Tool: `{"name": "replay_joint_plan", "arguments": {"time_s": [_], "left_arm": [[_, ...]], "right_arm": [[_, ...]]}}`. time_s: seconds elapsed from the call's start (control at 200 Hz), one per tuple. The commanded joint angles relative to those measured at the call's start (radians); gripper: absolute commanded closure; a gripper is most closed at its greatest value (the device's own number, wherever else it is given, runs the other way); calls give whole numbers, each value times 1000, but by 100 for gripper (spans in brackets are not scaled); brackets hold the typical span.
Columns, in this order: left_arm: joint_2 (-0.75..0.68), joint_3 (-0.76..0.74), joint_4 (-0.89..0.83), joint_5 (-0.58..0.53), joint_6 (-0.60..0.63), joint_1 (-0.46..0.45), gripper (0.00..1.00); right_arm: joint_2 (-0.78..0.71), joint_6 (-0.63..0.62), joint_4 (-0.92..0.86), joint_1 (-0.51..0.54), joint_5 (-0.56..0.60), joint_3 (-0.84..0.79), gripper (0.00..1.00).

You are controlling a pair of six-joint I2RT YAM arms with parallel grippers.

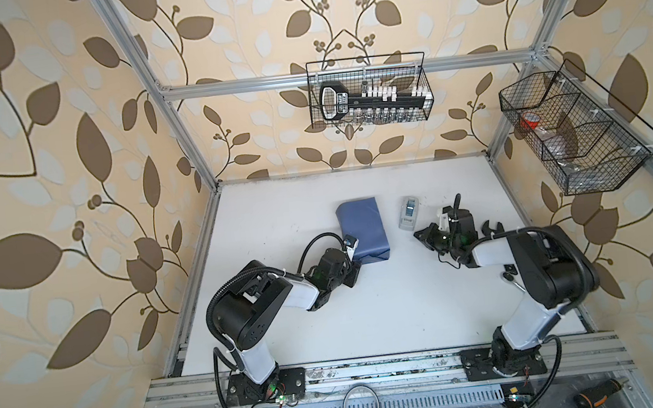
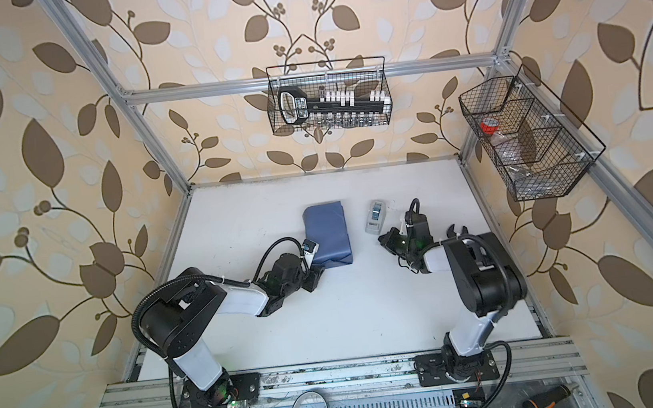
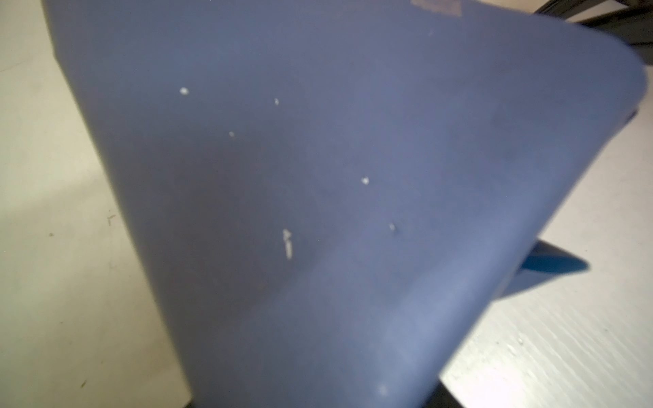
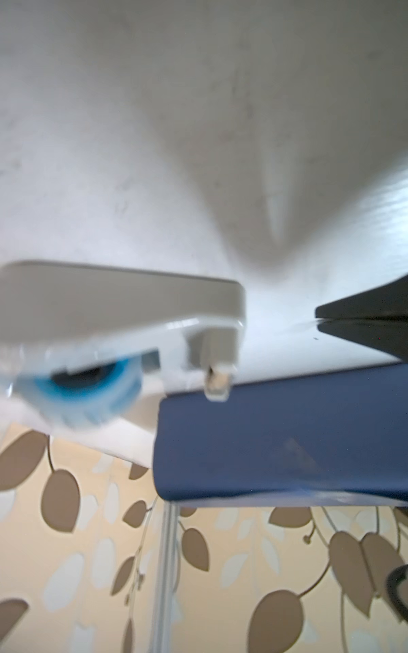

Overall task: Wrap the gift box in paper
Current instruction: 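Carry the right gripper to the navy box beside the left gripper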

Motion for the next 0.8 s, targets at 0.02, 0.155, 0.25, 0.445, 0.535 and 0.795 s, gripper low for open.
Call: {"name": "replay_joint_plan", "arguments": {"time_s": [0.02,0.155,0.25,0.445,0.535,0.795], "left_arm": [[-12,0,30,9,-12,13,47],[-13,-2,26,7,-12,11,47],[-16,0,23,7,-13,12,47],[-16,0,23,7,-13,13,47],[-17,-3,23,6,-14,14,47],[-17,-4,25,9,-17,14,47]], "right_arm": [[-161,-190,-46,78,-13,-48,100],[-299,-305,-43,174,-38,-111,100],[-376,-389,-51,251,-27,-140,100],[-371,-491,-3,378,-16,-170,100],[-326,-518,42,421,-6,-175,100],[-175,-549,153,493,47,-161,100]]}}
